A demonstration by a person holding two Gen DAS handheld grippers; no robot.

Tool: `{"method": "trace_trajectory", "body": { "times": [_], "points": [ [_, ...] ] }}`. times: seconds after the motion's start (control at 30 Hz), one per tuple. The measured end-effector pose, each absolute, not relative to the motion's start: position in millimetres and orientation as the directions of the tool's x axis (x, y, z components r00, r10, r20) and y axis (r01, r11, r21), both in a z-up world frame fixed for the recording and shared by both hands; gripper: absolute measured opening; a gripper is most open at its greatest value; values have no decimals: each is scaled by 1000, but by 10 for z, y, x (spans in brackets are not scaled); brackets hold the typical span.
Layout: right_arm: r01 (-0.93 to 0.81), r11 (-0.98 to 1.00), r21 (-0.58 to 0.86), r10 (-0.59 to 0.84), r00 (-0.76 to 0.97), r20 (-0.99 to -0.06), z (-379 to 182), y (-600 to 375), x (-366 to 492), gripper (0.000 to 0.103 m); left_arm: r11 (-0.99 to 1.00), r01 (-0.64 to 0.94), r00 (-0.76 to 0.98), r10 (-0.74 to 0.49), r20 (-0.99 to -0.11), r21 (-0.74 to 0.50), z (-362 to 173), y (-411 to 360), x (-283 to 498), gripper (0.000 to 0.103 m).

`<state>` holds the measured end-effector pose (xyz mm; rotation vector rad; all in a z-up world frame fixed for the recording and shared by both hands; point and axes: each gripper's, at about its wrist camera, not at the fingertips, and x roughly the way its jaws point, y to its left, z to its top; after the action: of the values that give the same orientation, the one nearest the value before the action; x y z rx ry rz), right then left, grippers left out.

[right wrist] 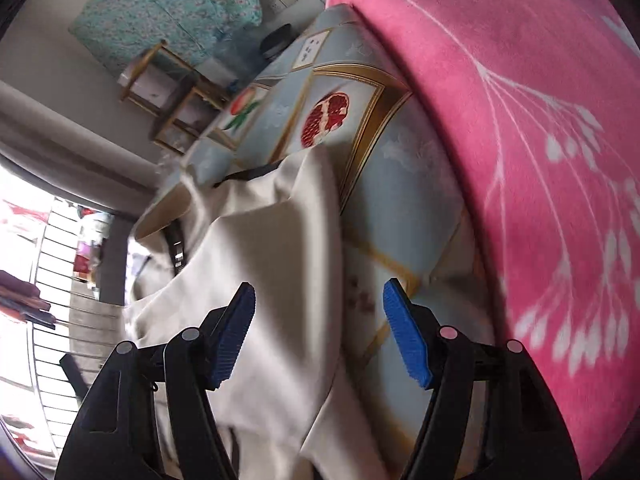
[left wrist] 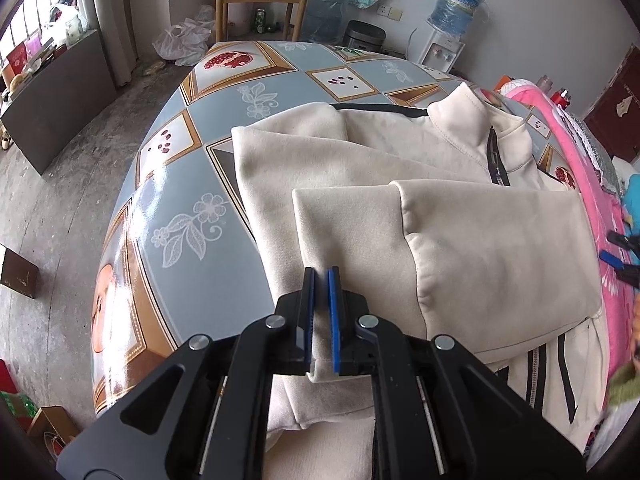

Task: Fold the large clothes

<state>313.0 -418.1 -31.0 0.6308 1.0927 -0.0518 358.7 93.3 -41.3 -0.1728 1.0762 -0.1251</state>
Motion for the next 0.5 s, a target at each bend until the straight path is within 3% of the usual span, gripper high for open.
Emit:
{"method": "trace_trajectory", "body": {
  "times": [0.1, 0.2, 0.23, 0.4, 0.5],
  "points": [
    [319, 872, 371, 192, 474, -859, -379, -4112, 3376, 50, 982, 30, 479, -176, -860, -185, -422, 909, 3579, 7],
    [291, 910, 294, 128, 478, -869, -362, -4031, 3492, 10, 986, 46, 494, -164, -854, -163, -422, 882, 3563, 6],
    [289, 914, 286, 118, 484, -867, -327, -4041, 3503, 6, 987, 57, 506, -158, -848, -150, -400, 868, 3548, 6],
    [295, 894, 337, 96, 609, -787, -2, -4146, 3209, 5, 994, 95, 596, -95, -798, -47, -159, 784, 3463, 5],
    [325, 888, 325, 79, 588, -805, -162, -4217, 3215, 5, 996, 90, 564, -74, -822, -29, -255, 786, 3550, 5]
  ]
}}
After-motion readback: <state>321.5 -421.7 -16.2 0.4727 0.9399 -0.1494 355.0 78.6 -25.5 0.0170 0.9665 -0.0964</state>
